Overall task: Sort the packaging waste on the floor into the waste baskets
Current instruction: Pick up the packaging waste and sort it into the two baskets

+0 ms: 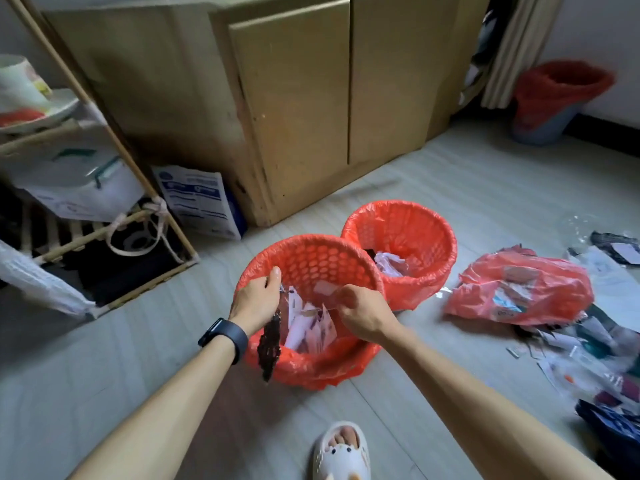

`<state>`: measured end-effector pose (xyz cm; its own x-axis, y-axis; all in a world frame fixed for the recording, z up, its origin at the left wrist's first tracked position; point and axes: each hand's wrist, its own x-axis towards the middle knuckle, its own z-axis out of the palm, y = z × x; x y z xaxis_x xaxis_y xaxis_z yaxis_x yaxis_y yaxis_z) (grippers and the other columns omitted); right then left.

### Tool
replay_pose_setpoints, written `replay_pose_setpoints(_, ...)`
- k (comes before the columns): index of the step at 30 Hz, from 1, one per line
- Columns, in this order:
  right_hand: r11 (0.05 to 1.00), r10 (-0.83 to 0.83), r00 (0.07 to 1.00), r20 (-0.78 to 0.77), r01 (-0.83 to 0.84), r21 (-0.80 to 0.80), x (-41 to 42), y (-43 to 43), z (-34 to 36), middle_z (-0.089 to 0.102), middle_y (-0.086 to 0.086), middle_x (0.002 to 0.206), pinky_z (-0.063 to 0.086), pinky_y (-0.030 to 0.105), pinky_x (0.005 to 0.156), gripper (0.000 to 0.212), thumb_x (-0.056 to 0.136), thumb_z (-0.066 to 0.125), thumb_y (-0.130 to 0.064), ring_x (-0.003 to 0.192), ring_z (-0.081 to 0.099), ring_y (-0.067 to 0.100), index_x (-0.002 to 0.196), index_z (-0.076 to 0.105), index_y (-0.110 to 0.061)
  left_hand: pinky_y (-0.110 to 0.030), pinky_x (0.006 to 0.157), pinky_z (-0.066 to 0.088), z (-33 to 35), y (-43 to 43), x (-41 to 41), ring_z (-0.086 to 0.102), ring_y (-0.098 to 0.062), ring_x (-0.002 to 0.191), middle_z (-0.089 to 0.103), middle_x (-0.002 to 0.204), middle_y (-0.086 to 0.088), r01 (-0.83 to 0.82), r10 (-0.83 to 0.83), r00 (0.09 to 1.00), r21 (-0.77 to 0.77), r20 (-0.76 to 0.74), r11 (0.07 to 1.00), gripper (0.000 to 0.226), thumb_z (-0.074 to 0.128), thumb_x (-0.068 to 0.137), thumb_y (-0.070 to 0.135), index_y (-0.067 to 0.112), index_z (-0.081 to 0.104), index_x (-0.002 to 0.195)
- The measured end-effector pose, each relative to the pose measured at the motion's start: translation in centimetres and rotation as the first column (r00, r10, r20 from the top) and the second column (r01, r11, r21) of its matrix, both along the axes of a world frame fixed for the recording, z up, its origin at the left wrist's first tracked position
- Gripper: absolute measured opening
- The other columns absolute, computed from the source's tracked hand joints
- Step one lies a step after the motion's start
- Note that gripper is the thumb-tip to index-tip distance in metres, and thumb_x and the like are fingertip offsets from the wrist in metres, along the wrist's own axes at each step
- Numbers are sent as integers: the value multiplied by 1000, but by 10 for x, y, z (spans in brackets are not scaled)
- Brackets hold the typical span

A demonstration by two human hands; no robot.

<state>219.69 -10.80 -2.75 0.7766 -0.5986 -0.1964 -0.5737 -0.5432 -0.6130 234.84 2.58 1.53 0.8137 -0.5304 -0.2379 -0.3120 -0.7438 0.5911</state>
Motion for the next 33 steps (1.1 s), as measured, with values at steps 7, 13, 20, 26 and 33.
replay_pose_setpoints(7,972,51,994,-98,-72,-224,-50,-34,4,62,10,94,52,44,72,27,83,36,-27,90,59,38,87,61,-16,-48,79,45,30,-56,-16,58,-40,91,57,112,-26,-48,-15,984,-350,-175,935,34,29,90,39,17,55,95)
replay_pose_setpoints(13,964,-157,985,-75,137,-228,-111,-89,-5,55,5,133,43,38,101,42,89,54,-24,123,49,27,131,53,-20,-31,63,40,15,-138,-36,55,-27,71,59,83,-10,24,-85,985,-360,-153,933,13,44,93,11,12,36,103)
replay_pose_setpoints(20,923,-121,979,-166,50,-381,-116,-124,-43,11,4,166,21,39,121,74,90,50,-26,151,14,25,157,18,-28,-35,73,38,-43,-220,-63,56,-32,88,53,94,-5,452,-400,879,-190,258,871,35,45,76,-9,23,42,91)
replay_pose_setpoints(26,891,-56,967,-248,-63,-450,-106,-136,-86,20,11,164,31,55,114,83,78,58,-22,150,21,32,153,24,-28,-44,108,35,-77,-243,-71,45,-31,132,34,153,-2,611,-714,683,417,154,673,68,53,86,54,36,28,147)
replay_pose_setpoints(33,832,-49,991,-121,-27,-554,-120,-148,-84,53,8,138,51,43,94,50,67,53,-3,134,46,31,114,58,-20,-29,80,39,-64,-234,-81,61,-20,101,69,103,9,670,-837,545,583,34,460,56,42,75,79,30,66,86)
